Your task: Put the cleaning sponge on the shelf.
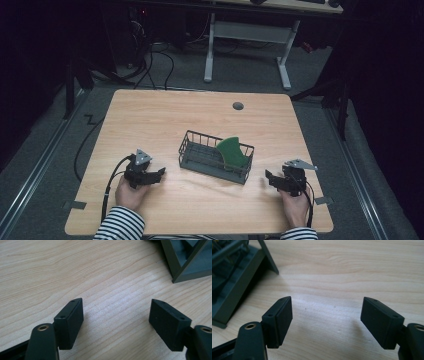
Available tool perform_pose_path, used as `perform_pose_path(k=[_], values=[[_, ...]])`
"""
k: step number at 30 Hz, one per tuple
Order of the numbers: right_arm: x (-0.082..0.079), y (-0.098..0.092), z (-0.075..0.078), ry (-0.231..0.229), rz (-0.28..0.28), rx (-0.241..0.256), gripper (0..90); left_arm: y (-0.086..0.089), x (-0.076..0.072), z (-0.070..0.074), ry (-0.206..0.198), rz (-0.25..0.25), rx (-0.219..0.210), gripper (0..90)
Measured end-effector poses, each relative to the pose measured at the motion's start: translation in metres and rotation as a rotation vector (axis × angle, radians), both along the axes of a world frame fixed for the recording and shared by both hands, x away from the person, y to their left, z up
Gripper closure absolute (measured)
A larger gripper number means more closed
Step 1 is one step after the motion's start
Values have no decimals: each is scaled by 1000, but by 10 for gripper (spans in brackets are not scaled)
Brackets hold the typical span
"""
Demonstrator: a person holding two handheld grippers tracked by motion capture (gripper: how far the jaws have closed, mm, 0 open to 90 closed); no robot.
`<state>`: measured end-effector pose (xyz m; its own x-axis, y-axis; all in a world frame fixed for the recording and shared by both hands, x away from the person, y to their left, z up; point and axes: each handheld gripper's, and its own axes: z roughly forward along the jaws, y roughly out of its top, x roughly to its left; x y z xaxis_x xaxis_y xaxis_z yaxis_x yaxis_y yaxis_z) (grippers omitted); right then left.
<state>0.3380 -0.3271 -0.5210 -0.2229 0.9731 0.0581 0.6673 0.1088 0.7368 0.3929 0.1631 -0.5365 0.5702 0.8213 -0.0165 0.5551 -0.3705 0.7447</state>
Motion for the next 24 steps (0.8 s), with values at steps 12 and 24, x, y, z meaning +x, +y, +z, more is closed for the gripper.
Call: perform_pose_path(k=[12, 24], values=[[-3, 9, -10, 8, -2, -83, 249, 0, 0, 0, 0, 0, 0, 284], [-6, 11, -10, 7, -10, -83, 251, 1, 0, 0, 0, 0, 1, 287]])
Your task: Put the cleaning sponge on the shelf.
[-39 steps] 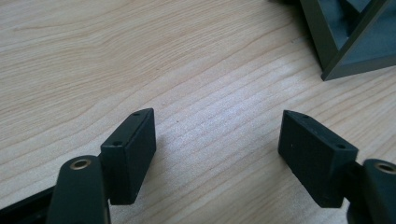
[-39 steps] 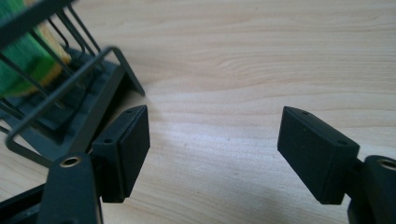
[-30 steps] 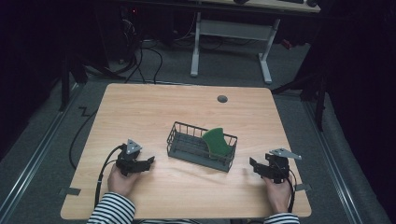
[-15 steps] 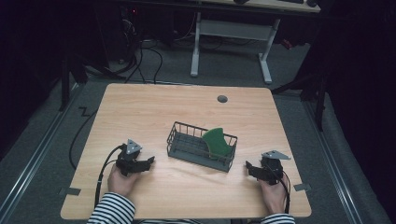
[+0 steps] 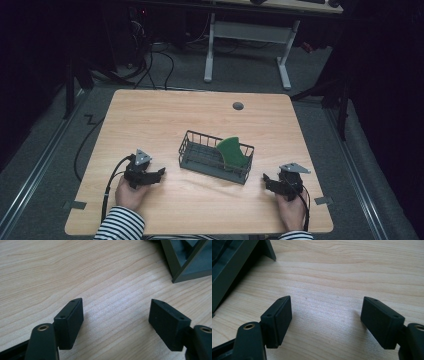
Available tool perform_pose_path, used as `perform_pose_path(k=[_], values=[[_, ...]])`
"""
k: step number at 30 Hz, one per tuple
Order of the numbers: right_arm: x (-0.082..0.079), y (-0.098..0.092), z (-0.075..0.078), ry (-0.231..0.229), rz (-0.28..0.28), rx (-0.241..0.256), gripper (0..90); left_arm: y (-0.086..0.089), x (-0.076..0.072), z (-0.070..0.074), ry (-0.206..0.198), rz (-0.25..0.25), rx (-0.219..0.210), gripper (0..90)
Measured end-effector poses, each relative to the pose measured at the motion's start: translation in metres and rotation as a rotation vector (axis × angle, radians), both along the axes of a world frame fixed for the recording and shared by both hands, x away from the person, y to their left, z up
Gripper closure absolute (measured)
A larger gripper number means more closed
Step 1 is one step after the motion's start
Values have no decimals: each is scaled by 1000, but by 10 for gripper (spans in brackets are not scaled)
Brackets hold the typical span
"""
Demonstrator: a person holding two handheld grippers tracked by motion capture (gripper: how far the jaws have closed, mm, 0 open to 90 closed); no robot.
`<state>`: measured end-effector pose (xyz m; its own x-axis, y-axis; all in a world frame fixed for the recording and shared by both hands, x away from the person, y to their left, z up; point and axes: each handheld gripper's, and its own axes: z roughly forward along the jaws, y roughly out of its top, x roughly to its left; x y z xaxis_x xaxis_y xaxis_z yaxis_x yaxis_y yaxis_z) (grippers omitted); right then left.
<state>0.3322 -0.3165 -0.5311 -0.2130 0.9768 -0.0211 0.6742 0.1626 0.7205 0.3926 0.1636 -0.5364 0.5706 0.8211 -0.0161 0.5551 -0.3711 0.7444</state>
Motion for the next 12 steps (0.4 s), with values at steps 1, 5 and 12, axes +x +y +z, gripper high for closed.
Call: perform_pose_path(k=[1, 5, 12], values=[[0, 0, 0, 0, -1, 0, 251, 0, 0, 0, 1, 0, -2, 288], [0, 0, 0, 1, -2, -1, 251, 0, 0, 0, 1, 0, -1, 290], [0, 0, 0, 1, -2, -1, 251, 0, 0, 0, 0, 0, -1, 290]])
